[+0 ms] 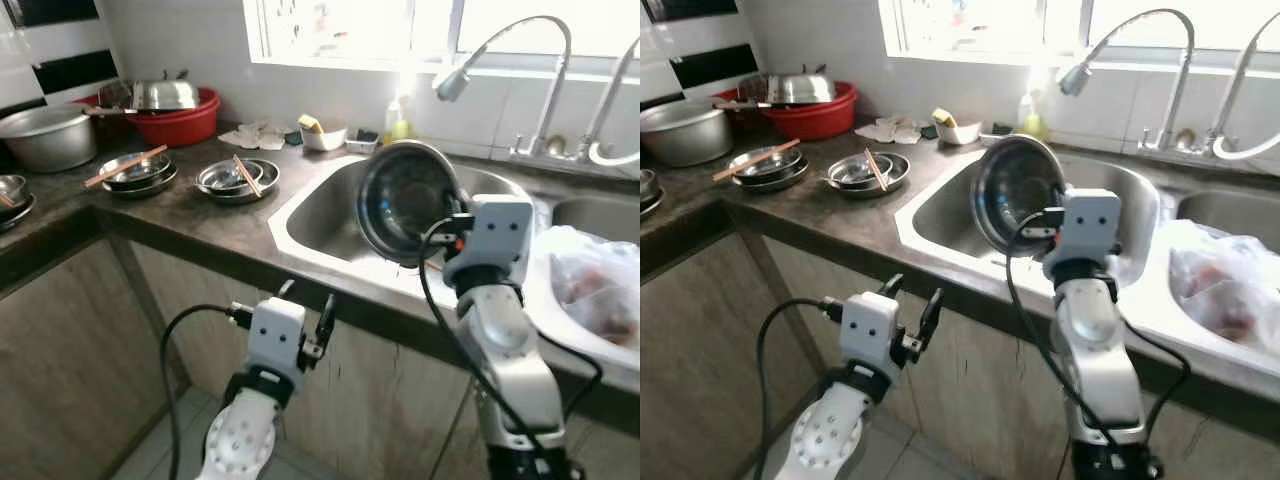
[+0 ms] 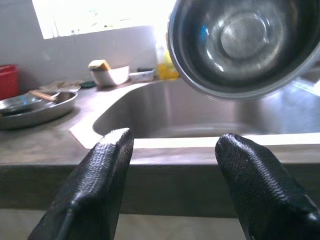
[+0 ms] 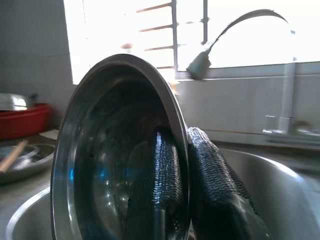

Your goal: Kitchen organization

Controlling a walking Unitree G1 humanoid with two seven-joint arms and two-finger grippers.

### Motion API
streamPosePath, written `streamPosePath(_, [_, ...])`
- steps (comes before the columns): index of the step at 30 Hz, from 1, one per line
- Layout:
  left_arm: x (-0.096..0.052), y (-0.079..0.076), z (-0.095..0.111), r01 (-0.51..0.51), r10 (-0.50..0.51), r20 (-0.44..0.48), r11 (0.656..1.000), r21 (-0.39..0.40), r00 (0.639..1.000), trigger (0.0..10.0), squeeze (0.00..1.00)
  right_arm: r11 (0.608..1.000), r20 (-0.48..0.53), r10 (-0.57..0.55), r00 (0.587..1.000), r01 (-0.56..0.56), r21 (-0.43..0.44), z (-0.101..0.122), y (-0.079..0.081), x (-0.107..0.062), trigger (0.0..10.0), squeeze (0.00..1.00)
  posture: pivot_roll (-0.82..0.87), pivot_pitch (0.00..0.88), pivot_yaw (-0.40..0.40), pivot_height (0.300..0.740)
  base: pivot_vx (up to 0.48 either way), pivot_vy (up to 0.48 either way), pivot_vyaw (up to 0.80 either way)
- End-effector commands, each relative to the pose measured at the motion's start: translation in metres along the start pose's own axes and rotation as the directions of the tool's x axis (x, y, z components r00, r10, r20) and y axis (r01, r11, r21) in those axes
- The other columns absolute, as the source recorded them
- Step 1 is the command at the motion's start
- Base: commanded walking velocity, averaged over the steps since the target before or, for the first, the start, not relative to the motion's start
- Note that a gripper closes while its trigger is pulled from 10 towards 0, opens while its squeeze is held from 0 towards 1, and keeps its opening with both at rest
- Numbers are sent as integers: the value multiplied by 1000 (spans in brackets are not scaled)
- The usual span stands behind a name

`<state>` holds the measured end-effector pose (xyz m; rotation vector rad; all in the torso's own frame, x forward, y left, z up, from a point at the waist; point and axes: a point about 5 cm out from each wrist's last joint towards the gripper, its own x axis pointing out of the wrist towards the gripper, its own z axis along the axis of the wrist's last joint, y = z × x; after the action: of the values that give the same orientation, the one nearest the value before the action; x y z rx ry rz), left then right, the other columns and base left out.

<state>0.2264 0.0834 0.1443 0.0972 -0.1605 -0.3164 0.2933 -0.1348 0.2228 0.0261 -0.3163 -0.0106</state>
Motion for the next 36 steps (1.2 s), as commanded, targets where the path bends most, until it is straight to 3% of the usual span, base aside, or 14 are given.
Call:
streamPosePath(1, [0, 3, 2, -18, 18, 2, 1000, 2, 1000, 10000, 0, 1000, 18, 26, 1000, -26, 8, 5, 4, 3, 0, 0, 85, 7, -26, 740, 371, 0, 0])
streamPosePath(11, [0, 3, -2, -31, 31, -16, 1000, -5, 999, 10000, 0, 999, -61, 16, 998, -19, -48, -4, -3, 14, 0, 0, 82, 12, -31, 740, 244, 0, 0])
streamPosePath(12, [0, 4, -2, -36, 36, -18, 999, -10, 999, 10000, 0, 998, -79, 3, 997, -7, -57, -6, -7, 17, 4275, 0, 82, 17, -32, 740, 0, 0, 0])
streamPosePath(13, [0, 4, -3, -36, 36, -23, 999, -9, 999, 10000, 0, 998, -90, -7, 996, 1, -68, -7, -9, 19, 10000, 0, 82, 18, -32, 740, 0, 0, 0])
streamPosePath(18, [-1, 2, -4, -25, 24, -38, 1000, -19, 999, 10000, 0, 994, -173, -70, 982, 54, -99, -15, -22, 31, 10000, 0, 85, 24, -32, 740, 0, 0, 0])
streamPosePath(19, [-2, 0, -4, -18, 17, -40, 1000, -23, 999, 10000, 0, 993, -240, -92, 966, 70, -99, -22, -29, 37, 10000, 0, 83, 32, -31, 740, 0, 0, 0])
streamPosePath(22, [-3, -2, -4, -14, 13, -41, 1000, -27, 999, 10000, 0, 992, -310, -88, 947, 57, -110, -32, -32, 44, 10000, 0, 82, 39, -28, 740, 0, 0, 0])
streamPosePath(28, [-5, -5, -2, -6, 5, -41, 999, -42, 999, 10000, 0, 998, -389, -60, 919, 63, -7, -48, -32, 61, 10000, 0, 88, 47, -33, 740, 0, 0, 0])
streamPosePath(34, [-4, -6, 3, -6, 4, -31, 999, -44, 1000, 10000, 0, 996, -476, -63, 877, 83, 21, -63, -39, 76, 10000, 0, 109, 67, -43, 740, 0, 0, 0])
streamPosePath(36, [-6, -8, 5, -8, 6, -27, 999, -51, 1000, 10000, 0, 996, -522, -6, 853, 52, 73, -70, -32, 79, 10000, 0, 116, 80, -49, 740, 0, 0, 0])
